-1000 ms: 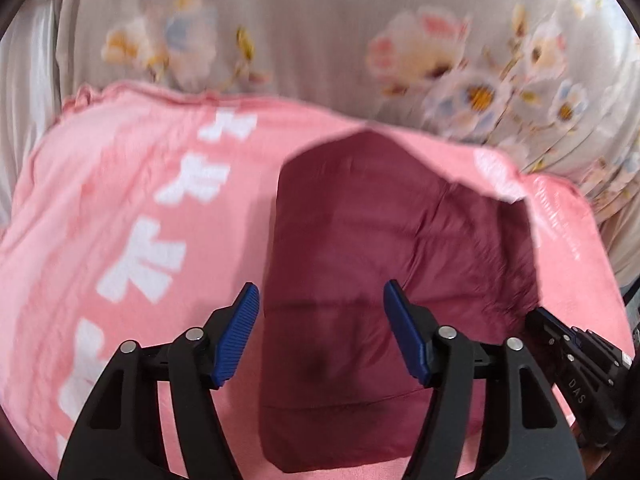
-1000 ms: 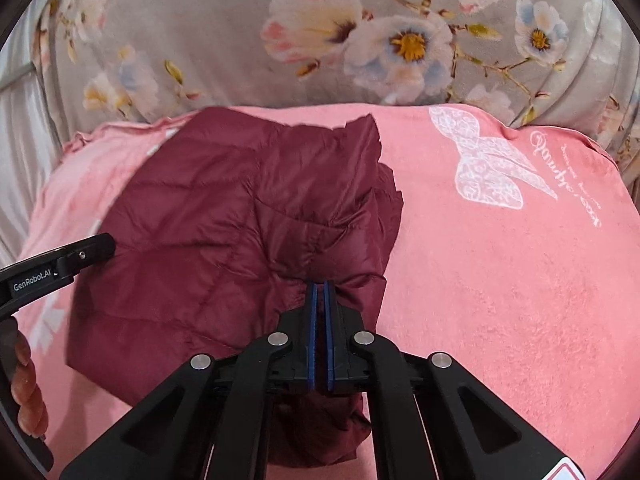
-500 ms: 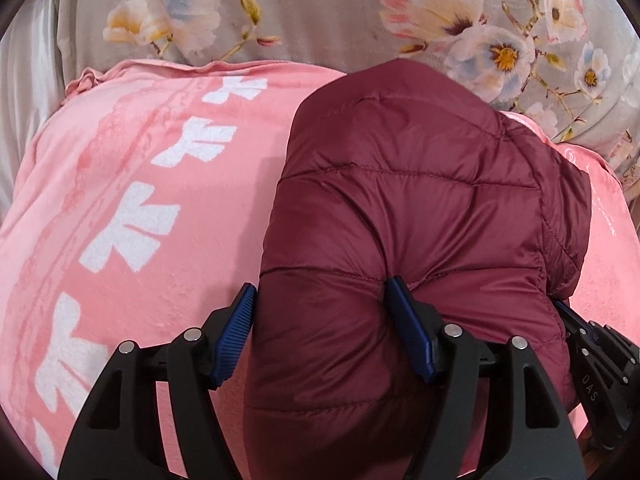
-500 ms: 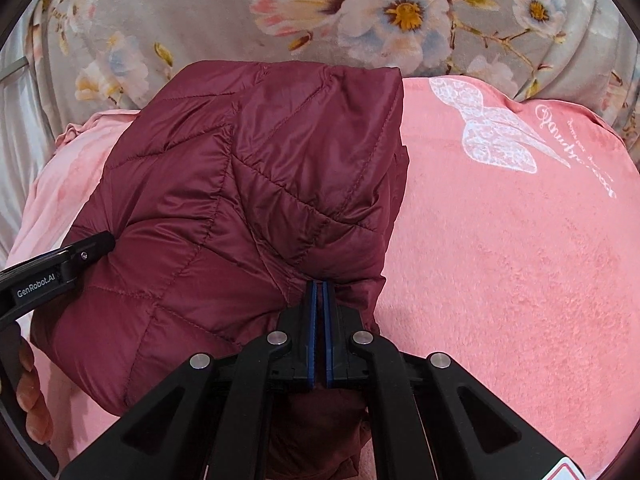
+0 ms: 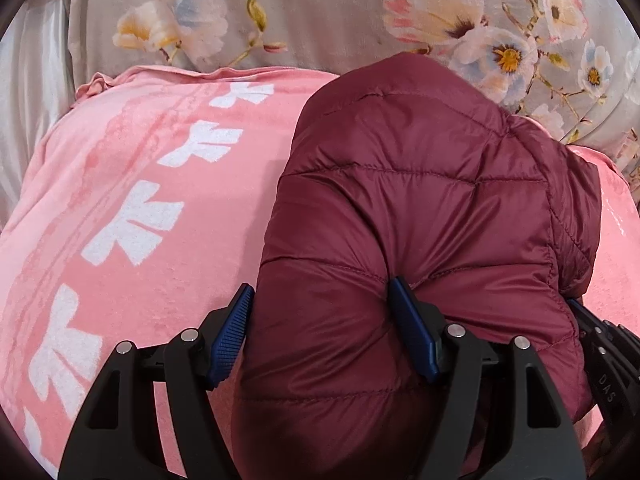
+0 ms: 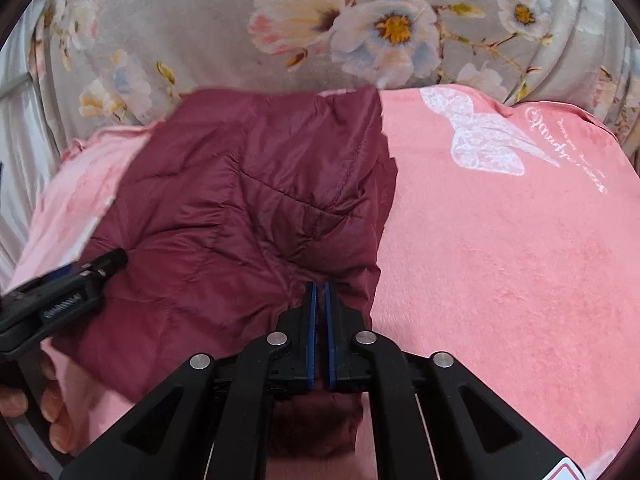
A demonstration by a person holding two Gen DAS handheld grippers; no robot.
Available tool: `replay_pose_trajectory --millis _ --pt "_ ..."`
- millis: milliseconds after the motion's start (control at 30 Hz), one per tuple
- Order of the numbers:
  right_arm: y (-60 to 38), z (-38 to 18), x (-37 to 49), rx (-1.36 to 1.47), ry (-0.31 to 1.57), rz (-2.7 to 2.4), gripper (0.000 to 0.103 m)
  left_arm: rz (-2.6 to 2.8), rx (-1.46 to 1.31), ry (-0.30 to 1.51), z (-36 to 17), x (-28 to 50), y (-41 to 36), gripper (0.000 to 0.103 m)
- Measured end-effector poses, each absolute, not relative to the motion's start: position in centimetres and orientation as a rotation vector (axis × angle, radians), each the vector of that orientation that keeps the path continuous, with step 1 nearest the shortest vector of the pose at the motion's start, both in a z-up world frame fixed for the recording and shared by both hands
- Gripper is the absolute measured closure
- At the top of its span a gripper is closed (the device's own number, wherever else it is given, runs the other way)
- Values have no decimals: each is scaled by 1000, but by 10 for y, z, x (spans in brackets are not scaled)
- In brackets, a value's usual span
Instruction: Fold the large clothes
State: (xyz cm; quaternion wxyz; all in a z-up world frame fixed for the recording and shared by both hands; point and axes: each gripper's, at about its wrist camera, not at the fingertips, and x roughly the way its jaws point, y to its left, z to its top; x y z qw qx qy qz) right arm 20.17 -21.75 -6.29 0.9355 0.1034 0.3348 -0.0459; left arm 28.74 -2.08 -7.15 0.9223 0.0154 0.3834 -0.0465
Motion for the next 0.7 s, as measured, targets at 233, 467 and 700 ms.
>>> replay_pose_trajectory --millis 233,467,700 --pt "-209 -46 129 181 640 -129 61 -100 47 730 -45 231 -8 19" --pt "-194 -71 70 162 695 -155 44 -65 133 710 -54 154 -9 10" --pt "-179 -89 49 144 730 -151 40 -91 163 751 -81 109 -19 10"
